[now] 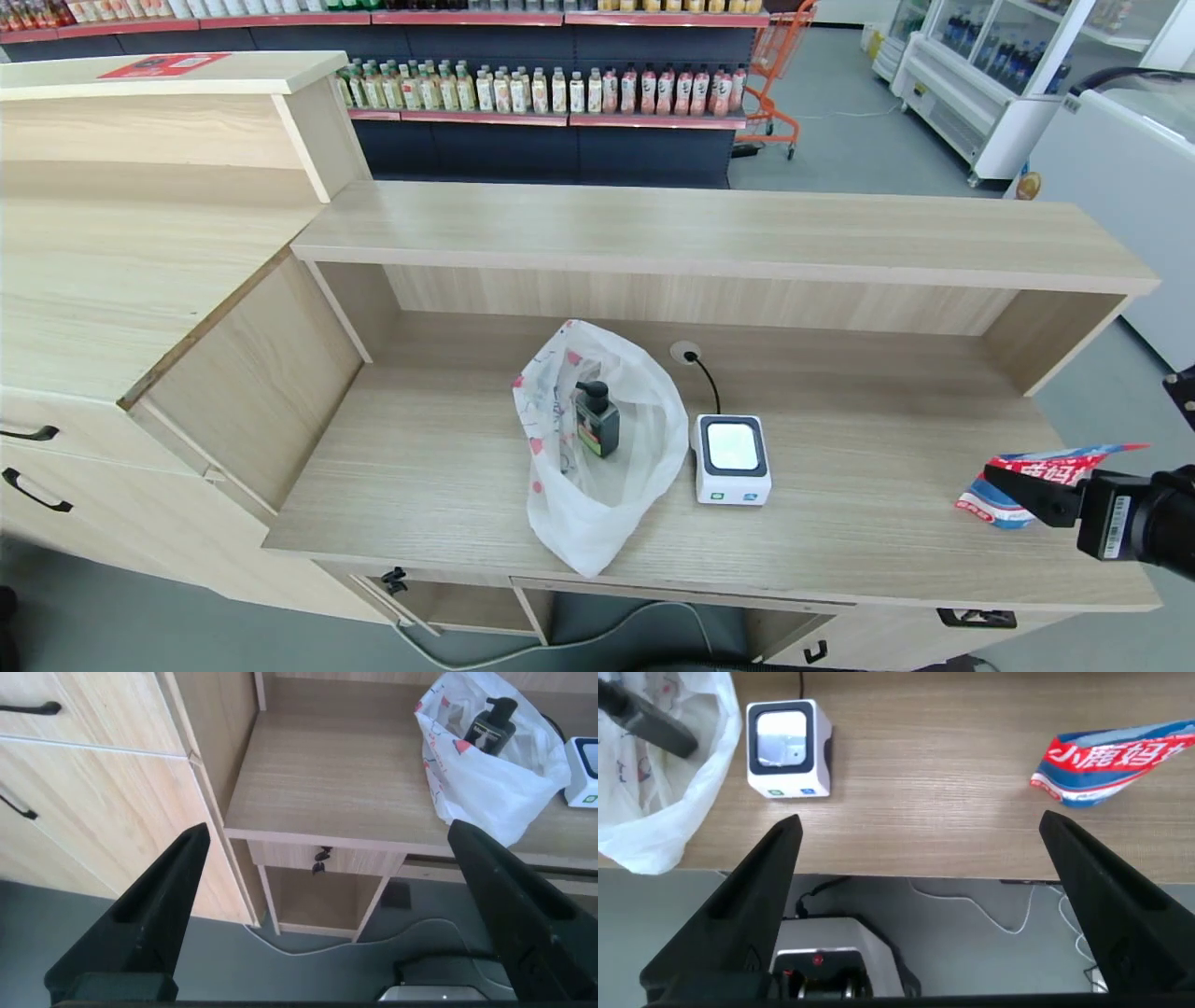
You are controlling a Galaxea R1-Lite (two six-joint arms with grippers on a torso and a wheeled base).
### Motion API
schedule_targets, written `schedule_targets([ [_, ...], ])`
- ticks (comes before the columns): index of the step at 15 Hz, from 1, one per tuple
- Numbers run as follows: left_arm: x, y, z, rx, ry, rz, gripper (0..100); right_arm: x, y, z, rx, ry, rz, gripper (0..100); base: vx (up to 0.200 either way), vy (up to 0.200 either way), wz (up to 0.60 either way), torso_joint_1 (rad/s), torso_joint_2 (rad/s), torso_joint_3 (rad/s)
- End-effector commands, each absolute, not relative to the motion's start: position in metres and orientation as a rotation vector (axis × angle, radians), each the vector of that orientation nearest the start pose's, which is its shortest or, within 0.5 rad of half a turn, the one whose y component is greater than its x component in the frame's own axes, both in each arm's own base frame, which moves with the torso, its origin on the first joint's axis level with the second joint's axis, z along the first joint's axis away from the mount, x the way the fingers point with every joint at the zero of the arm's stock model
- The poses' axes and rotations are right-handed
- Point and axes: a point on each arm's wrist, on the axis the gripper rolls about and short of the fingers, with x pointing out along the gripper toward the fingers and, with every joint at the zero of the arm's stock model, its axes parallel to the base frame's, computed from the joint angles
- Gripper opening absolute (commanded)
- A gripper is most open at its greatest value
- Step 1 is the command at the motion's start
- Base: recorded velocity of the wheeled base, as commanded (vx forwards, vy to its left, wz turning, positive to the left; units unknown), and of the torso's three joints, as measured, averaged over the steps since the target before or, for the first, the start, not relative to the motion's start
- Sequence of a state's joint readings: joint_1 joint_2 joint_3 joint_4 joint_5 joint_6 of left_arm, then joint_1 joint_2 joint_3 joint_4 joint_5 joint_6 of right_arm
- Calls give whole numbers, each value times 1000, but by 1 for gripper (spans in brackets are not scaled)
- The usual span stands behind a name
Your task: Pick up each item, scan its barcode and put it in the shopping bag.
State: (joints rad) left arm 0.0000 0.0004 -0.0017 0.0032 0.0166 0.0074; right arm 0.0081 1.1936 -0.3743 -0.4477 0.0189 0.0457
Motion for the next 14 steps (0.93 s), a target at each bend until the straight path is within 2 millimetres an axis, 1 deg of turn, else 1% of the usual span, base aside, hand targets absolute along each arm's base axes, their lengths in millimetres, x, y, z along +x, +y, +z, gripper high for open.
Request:
schedule_targets([
  [1,-23,0,76,8,2,17,100,163,-4,163,74,388,-20,100,0,-200,0,22,7,-2],
  [4,-23,0,76,8,2,17,100,166,-9,168,162,369,-67,100,0,-200,0,12,5,2],
  [6,-23,0,76,8,2,17,100,167,-17,168,181,369,-120,100,0,-200,0,0,5,0],
  [7,-23,0,76,9,2,17,100,167,-25,166,196,377,-169,100,0,-200,0,2,7,2],
  [9,-23,0,76,9,2,17,100,164,-33,165,256,405,-230,100,0,-200,0,5,2,0],
  [12,-23,0,76,9,2,17,100,162,-38,172,340,457,-289,100,0,-200,0,2,2,1],
  [14,-23,0,76,8,2,17,100,165,-39,179,380,462,-303,100,0,-200,0,2,0,0],
])
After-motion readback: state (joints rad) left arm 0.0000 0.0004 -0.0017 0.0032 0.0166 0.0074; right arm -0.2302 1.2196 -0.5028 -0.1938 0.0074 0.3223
